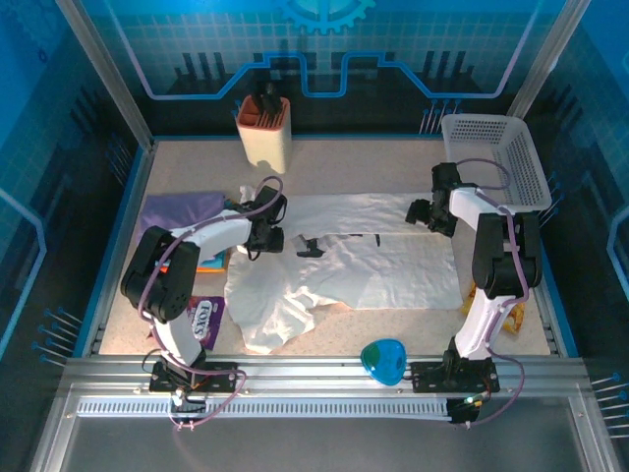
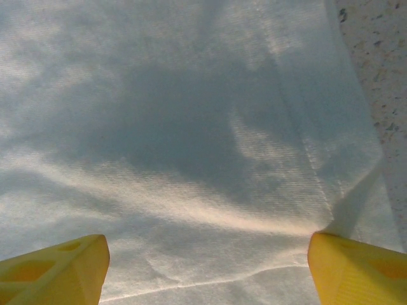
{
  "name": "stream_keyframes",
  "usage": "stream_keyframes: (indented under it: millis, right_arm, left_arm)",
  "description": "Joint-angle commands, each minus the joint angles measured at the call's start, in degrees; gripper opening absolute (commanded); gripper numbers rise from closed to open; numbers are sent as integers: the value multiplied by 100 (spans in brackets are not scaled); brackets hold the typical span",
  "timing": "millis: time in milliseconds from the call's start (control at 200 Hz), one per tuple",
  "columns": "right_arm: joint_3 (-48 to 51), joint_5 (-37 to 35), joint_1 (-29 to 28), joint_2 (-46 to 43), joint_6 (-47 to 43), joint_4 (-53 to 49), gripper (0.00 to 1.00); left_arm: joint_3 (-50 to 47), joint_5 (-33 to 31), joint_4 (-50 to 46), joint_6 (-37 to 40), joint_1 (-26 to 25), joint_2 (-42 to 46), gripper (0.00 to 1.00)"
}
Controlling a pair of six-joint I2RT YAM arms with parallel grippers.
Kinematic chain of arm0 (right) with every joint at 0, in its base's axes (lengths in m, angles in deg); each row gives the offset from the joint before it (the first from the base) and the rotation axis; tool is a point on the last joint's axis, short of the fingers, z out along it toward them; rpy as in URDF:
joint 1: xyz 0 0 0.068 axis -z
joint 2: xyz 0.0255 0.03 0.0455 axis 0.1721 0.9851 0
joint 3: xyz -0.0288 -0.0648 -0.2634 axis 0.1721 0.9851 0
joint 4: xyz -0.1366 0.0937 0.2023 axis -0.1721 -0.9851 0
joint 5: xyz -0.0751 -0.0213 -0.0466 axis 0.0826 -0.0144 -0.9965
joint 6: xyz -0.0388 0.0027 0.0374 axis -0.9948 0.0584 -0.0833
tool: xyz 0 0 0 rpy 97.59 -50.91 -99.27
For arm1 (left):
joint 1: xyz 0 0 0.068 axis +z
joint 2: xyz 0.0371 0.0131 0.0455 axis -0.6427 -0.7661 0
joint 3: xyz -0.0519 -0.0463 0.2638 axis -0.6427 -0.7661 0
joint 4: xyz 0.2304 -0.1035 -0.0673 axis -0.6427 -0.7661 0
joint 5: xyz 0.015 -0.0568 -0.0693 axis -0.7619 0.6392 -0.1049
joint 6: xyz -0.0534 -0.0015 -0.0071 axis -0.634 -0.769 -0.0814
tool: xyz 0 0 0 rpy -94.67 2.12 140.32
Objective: Fold and stack the t-shirts
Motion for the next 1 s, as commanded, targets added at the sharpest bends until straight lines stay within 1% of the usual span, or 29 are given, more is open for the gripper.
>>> stream_keyframes:
  millis: [0, 120, 190, 275, 445, 655, 745, 815, 906, 996]
  right_arm:
    - [-50, -205, 171, -3, 42, -103, 82]
    - [-10, -81, 214, 6, 52, -64, 82]
    - [5, 12, 193, -75, 25, -21, 81]
    - [21, 218, 149, -245, -18, 23, 81]
    - [0, 250, -73, -669, -18, -63, 78]
    - [-89, 178, -338, -661, -42, -201, 74]
    - [-2, 259, -443, -759, -48, -235, 74]
    - [174, 339, -550, -951, -63, -275, 77]
    - [453, 386, -600, -1312, 25, -481, 82]
    - [902, 575, -606, -1885, 132, -542, 85]
  left_arm:
    - [239, -328, -105, 91, -40, -204, 40]
    - [392, -76, -225, 58, -32, -333, 36]
    - [428, 42, -301, -6, -25, -301, 35]
    - [467, 210, -414, -157, 1, -120, 37]
    - [565, 535, -749, -585, 111, 465, 43]
    - [581, 1152, -1058, -864, 393, 794, 44]
    - [359, 1360, -1116, -885, 453, 1122, 45]
    - [83, 1434, -1283, -975, 462, 1444, 47]
    - [-357, 1638, -1536, -1186, 468, 1977, 47]
    - [-956, 1905, -1756, -1519, 468, 2705, 48]
